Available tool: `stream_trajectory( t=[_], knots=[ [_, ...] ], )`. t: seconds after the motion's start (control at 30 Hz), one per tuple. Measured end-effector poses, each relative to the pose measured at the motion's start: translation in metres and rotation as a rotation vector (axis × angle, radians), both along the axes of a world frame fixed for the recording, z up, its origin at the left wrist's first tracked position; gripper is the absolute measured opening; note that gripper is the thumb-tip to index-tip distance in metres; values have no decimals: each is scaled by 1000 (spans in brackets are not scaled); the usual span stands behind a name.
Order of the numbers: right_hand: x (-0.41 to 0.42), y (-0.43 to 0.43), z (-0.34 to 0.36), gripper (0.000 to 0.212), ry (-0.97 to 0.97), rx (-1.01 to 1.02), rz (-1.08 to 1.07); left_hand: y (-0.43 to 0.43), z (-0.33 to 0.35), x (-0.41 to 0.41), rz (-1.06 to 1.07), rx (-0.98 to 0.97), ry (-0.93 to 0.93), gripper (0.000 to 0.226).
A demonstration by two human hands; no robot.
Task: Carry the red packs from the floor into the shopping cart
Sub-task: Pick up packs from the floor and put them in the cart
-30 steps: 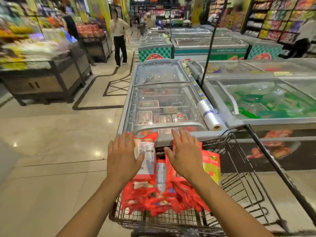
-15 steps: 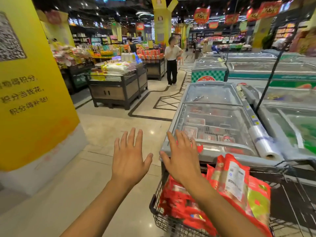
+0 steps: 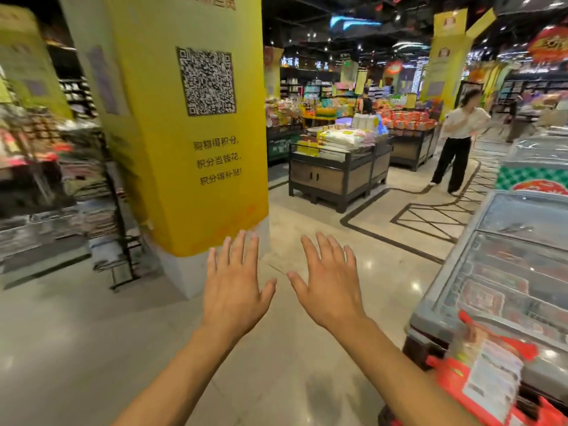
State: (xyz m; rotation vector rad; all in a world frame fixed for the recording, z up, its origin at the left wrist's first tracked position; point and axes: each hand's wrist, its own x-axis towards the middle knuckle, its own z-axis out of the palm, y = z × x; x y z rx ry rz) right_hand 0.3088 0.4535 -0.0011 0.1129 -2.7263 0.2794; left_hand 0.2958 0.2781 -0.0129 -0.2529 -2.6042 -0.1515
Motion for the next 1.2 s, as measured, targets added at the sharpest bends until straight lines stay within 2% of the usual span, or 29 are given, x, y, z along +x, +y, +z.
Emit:
stream_trajectory(
  t=[0.3,0.57,1.03,1.2],
  knots=[
    [-79,-188,15,74,35,35,253,-188,15,-35,259,8,-25,90],
    [-101,-361,13,73,57,41,492,-341,12,-10,569,0,-29,86],
    [-106,-599,-10,74,-38,-8,1041,-509,6,60,1094,102,-194,85],
    [-126,-685,-9,73,-30,-44,1208,-569,16,51,1268,115,-137,85]
  ],
)
